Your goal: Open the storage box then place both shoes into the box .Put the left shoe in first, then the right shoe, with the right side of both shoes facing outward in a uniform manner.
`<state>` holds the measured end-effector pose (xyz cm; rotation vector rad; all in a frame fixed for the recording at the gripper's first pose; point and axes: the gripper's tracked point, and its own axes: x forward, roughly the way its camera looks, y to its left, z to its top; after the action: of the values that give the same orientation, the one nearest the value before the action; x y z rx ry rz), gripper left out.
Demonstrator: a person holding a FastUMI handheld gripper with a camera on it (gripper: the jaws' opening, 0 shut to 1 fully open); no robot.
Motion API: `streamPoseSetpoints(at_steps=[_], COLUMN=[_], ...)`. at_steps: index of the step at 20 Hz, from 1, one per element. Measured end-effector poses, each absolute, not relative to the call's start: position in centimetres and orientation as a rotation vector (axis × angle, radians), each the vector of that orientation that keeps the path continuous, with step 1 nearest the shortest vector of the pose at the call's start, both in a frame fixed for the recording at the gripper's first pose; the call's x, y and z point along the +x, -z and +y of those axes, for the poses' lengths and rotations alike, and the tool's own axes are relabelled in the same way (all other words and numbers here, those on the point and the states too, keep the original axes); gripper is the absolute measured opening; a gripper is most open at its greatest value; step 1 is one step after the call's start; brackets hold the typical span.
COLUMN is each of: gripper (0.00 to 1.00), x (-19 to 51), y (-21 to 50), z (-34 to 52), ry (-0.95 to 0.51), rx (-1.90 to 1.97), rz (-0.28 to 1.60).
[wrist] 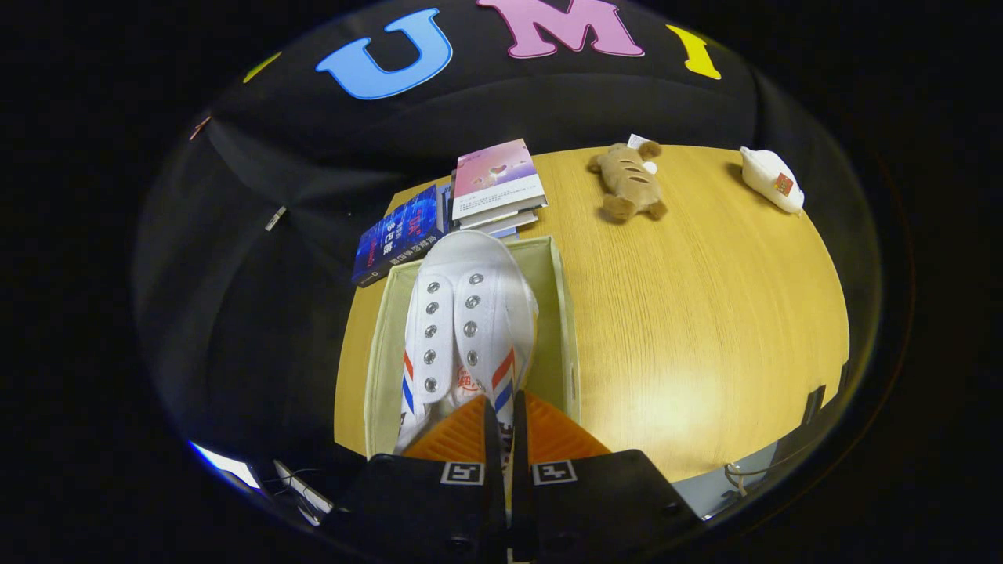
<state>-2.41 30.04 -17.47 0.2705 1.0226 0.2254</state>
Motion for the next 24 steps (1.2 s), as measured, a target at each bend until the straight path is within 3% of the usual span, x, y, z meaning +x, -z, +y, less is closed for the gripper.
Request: streamPoseSetpoints(at_steps=[1,4,7,15,24], gripper=[0.13,0.61,0.98,0.99,0.98], x=[-2.5,-1.6,-0.7,-0.1,2.2], y=[17.4,14.4,12.1,6.7,-2.0], z=[30.7,32.7,31.9,24.6,12.7], ry=[-0.245,-0.312,-0.332,-0.304,-0.295], rx=[0.287,0.391,0.372,0.274,0.144], rz=[1.02,0.943,0.872,0.69,0.334])
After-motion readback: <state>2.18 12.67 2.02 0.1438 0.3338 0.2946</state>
